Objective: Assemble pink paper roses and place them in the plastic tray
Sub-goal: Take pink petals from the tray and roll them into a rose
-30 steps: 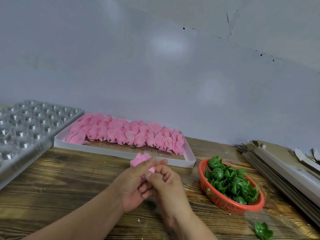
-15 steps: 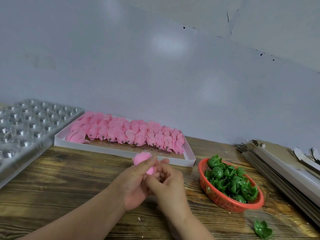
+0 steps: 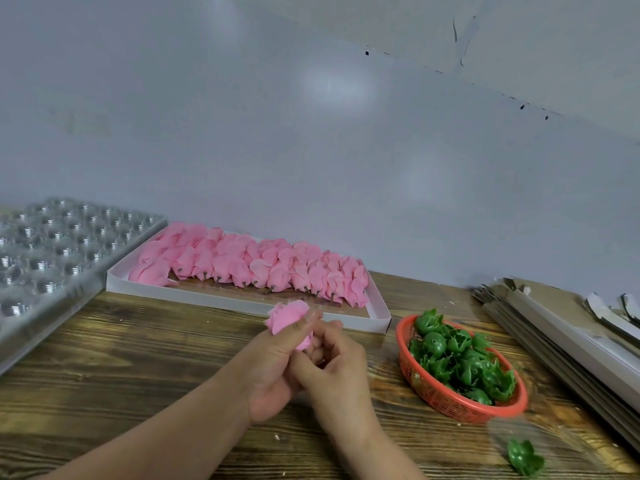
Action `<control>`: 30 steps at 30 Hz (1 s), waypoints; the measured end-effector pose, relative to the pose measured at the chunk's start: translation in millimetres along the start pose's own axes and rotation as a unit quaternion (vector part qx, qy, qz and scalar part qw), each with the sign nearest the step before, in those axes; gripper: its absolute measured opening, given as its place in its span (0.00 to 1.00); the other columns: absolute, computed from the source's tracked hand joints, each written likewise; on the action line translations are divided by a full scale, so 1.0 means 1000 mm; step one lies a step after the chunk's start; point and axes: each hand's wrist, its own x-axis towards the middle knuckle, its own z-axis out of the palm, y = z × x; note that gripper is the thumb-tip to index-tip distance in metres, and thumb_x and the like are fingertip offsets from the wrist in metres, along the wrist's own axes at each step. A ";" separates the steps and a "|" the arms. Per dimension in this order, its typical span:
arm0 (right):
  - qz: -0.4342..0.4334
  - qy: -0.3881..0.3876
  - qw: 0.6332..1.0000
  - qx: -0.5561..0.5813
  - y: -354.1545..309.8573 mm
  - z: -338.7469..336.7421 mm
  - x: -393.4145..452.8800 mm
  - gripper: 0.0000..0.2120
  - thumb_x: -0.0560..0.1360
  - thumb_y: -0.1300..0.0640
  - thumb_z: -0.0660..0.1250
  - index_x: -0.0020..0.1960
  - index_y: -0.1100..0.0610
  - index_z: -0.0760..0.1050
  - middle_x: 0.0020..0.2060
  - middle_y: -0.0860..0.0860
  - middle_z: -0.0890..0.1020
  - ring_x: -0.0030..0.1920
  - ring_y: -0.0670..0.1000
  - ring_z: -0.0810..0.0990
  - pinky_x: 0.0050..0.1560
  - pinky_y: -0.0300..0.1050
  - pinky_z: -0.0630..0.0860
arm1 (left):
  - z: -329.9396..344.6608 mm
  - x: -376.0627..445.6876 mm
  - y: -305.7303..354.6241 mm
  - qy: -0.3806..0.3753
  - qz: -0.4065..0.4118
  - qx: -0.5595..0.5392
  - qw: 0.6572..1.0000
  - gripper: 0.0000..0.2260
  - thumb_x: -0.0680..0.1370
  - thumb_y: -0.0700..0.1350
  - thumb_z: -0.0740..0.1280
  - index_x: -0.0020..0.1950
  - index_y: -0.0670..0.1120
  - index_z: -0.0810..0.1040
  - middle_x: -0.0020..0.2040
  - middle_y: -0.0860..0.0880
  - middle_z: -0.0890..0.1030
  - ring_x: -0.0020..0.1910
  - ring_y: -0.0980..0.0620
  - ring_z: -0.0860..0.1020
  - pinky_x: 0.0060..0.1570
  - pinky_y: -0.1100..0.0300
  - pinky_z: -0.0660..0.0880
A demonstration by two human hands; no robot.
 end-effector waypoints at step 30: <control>0.131 -0.055 0.961 0.235 0.001 0.003 0.000 0.12 0.66 0.62 0.70 0.47 0.63 0.72 0.21 0.48 0.69 0.21 0.45 0.64 0.23 0.38 0.62 | -0.009 0.002 0.003 -0.023 0.025 0.111 0.993 0.20 0.68 0.53 0.70 0.52 0.40 0.83 0.39 0.43 0.79 0.32 0.48 0.70 0.21 0.63 0.63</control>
